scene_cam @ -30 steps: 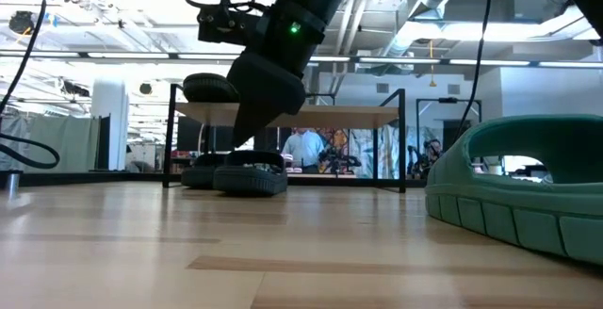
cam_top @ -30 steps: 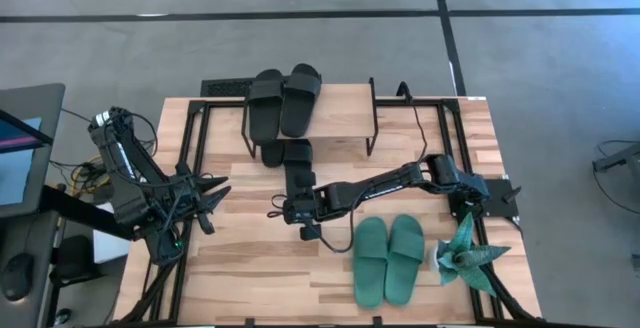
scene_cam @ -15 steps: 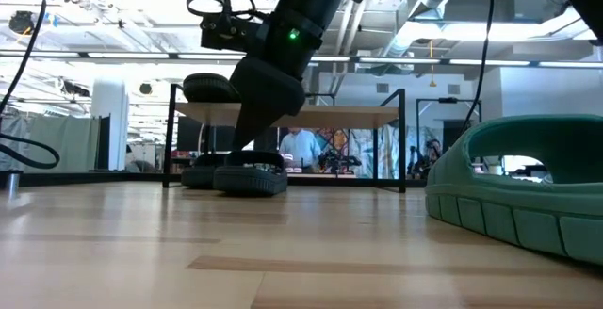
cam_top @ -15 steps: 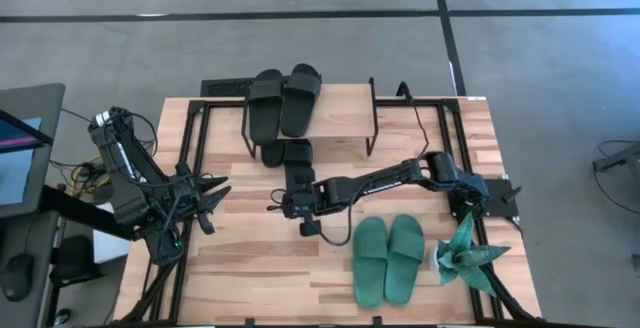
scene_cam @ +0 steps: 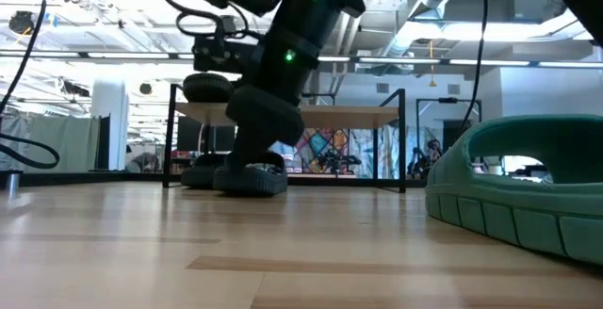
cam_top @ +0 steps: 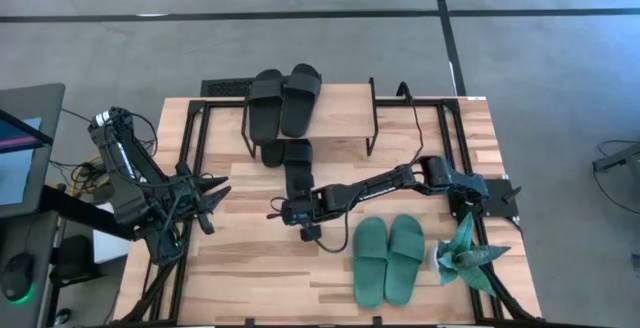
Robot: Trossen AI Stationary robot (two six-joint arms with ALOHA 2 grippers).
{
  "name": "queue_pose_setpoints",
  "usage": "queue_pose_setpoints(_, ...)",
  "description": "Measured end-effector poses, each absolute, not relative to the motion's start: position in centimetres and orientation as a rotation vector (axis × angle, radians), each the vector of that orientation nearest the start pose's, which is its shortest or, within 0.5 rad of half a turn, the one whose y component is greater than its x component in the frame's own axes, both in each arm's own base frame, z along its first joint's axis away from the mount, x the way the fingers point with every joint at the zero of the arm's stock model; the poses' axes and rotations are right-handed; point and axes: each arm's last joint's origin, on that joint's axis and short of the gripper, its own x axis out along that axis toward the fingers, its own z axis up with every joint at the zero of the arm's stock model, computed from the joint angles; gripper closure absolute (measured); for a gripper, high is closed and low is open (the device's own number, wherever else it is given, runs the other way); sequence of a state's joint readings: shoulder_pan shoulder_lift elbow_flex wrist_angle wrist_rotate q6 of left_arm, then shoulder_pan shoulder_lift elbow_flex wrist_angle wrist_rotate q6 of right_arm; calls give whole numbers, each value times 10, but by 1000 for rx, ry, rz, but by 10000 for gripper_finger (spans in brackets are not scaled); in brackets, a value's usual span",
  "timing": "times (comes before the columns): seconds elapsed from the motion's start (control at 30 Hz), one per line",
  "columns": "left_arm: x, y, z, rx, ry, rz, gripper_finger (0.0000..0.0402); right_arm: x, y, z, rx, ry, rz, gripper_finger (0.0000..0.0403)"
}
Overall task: Pick and place slides into the shelf
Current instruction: Put the black slipper under the shelf
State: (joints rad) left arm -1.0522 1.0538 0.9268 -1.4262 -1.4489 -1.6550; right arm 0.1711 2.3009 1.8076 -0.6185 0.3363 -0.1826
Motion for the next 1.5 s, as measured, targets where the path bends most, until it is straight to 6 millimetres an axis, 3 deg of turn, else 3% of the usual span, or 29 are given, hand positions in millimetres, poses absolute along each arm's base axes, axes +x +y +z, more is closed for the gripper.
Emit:
queue_pose_setpoints(0.43,95,-109,290,-134,93,521,292,478,66,146,-423,1118,-18,403)
queue_pose_setpoints(0.87,95,-108,290,-130,93,522,292,480,46,146,-438,1138,-30,403)
queue_pose_setpoints(1.5,95,-109,290,-134,92,521,292,480,1,145,-474,1182,-55,403)
